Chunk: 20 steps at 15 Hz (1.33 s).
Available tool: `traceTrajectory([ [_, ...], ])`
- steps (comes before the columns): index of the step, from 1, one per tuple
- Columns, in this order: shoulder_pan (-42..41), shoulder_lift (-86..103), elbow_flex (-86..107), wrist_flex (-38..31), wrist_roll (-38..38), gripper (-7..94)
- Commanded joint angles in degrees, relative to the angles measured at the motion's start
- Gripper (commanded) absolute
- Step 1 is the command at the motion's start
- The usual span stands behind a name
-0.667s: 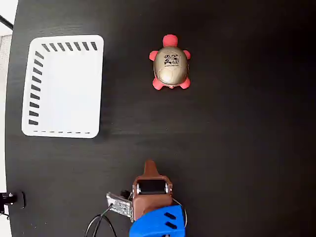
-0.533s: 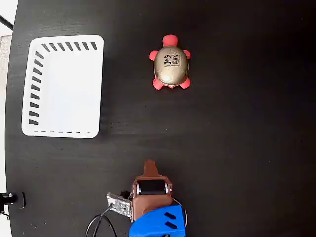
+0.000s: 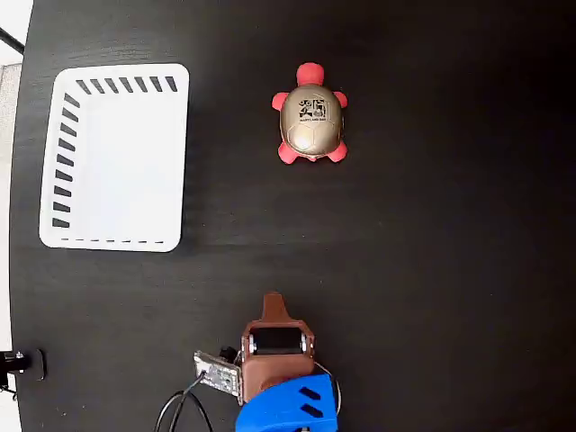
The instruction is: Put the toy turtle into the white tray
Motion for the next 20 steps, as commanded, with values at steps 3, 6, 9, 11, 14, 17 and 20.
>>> traceTrajectory([
  [3,-1.76,0.44,-0.62,-0.97,-0.35,0],
  [6,-1.85,0.44,-0.62,-0.97,-0.53,0],
  [9,-2.02,0.44,-0.62,-0.97,-0.53,0],
  [11,-2.64,-0.70,-0.62,-1.85,-0.09,0],
  [14,-0.09,-16.26,-4.13,-16.17,1.76,0],
  [17,2.02,-35.42,-15.91,-21.97,4.75,0],
  [20,3.96,-53.79,-33.66,-19.51,9.93,0],
])
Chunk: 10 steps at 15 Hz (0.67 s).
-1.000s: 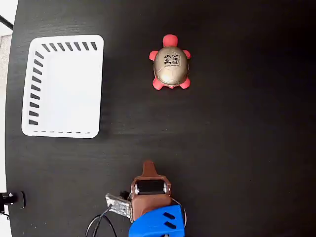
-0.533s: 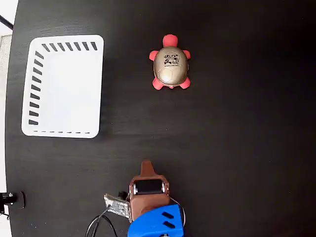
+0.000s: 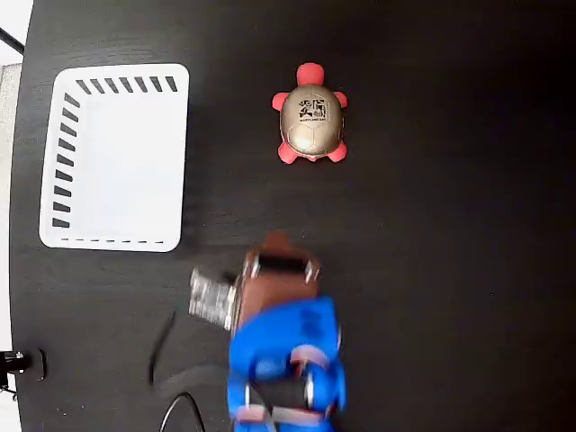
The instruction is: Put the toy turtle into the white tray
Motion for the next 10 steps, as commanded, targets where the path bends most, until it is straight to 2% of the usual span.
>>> traceTrajectory([
  [1,1.49,-12.57,-18.54,3.96,4.92,0],
  [5,3.25,-31.73,-42.19,11.69,15.38,0],
  [8,4.92,-45.00,-59.24,18.46,26.19,0],
  [10,5.63,-52.65,-67.68,20.13,32.70,0],
])
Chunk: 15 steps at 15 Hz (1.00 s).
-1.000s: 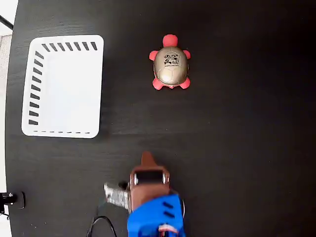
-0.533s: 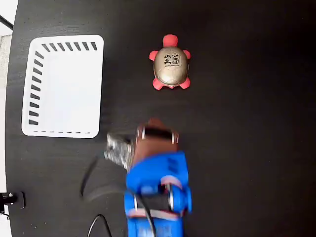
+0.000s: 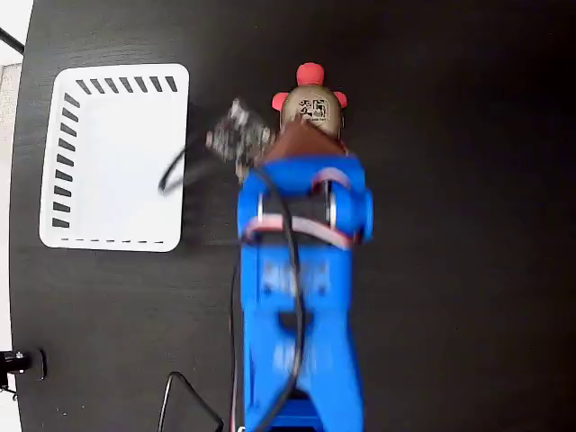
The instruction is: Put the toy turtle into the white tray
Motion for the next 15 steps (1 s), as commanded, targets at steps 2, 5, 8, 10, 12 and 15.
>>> traceTrajectory([
  [2,1.14,-9.05,-16.70,3.60,13.01,0],
  [5,1.49,-13.10,-24.52,5.80,23.20,0],
  [8,1.49,-18.37,-32.17,10.28,27.42,0],
  [10,1.58,-20.83,-34.89,12.22,28.13,5],
  [12,1.41,-22.06,-37.00,15.38,28.74,35],
  [15,1.14,-23.03,-39.11,19.16,30.67,53],
])
